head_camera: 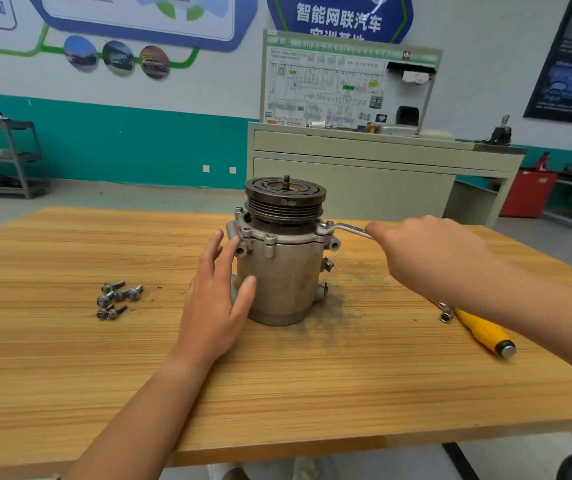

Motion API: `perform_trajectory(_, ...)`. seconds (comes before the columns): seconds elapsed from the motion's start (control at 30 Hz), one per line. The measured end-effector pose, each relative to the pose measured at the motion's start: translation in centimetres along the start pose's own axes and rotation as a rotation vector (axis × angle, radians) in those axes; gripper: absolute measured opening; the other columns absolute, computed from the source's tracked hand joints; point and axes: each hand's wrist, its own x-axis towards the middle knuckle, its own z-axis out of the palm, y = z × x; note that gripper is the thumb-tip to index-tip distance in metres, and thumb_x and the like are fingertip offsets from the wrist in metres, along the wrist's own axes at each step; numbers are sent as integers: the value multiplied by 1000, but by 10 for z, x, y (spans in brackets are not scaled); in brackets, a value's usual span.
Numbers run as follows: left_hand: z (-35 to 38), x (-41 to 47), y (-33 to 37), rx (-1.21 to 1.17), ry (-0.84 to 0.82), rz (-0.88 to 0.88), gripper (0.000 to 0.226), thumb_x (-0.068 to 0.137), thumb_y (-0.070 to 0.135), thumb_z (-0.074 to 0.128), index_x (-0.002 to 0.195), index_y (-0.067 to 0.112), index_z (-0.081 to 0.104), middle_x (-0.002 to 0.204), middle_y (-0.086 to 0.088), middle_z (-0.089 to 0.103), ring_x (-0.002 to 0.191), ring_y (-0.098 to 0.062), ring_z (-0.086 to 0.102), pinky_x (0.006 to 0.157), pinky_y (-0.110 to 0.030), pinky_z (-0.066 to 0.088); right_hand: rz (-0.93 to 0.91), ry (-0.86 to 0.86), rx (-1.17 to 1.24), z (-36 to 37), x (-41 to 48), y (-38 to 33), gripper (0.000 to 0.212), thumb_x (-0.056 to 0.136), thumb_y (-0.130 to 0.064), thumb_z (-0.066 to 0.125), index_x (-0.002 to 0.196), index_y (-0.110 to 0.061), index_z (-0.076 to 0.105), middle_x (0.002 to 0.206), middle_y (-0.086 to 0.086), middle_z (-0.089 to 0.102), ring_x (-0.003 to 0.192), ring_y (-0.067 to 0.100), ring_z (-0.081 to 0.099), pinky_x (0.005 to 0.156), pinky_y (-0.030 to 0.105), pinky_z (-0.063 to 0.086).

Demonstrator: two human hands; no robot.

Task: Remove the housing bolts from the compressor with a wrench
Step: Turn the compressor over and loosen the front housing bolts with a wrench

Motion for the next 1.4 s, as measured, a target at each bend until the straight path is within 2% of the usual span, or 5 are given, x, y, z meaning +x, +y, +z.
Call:
perform_trajectory(0.43, -4, -3, 4, -16, -21, -10, 64, 87, 47, 35, 147, 27, 23, 153, 6, 14, 134, -4, 24, 106, -44, 36, -197, -199, -141, -28, 18, 8, 51, 96, -24, 30, 144, -20, 18, 60, -2, 37, 51, 10, 35, 41, 23, 27)
perform_trajectory(0.87, -7, -3, 1, -83, -18, -8, 50, 88, 47, 36, 131, 56, 13, 150, 10, 18, 127, -12, 40, 89, -32, 45, -373, -64, -205, 9, 43, 42, 52, 98, -21, 26, 147, -23, 7, 66, -3, 50, 49, 11, 39, 45, 23, 31)
perform_trajectory(1.0, -6, -2, -2, -88, -12, 27, 49, 95, 40, 41, 126, 63, 12, 148, 9, 21, 124, -11, 41, 85, -28, 43, -351, 112, -189, 33, 57, 46, 50, 94, -6, 40, 141, -16, 25, 93, 1, 58, 66, 14, 52, 59, 22, 42)
perform_trajectory(1.1, -4, -3, -4, -88, -7, 40, 56, 96, 35, 44, 126, 67, 10, 146, 8, 25, 122, -12, 43, 85, -27, 43, -329, 454, -38, 54, 74, 38, 38, 76, 16, 58, 111, 0, 59, 88, 17, 67, 81, 31, 64, 87, 46, 48)
perform_trajectory(1.4, -2, -3, -7, -30, -3, 57, 63, 89, 38, 46, 128, 67, 6, 141, 10, 29, 107, 0, 44, 70, -13, 40, -249, 621, 251, 67, 101, 4, 19, 68, 18, 65, 81, 4, 67, 64, 17, 66, 55, 29, 63, 69, 46, 53)
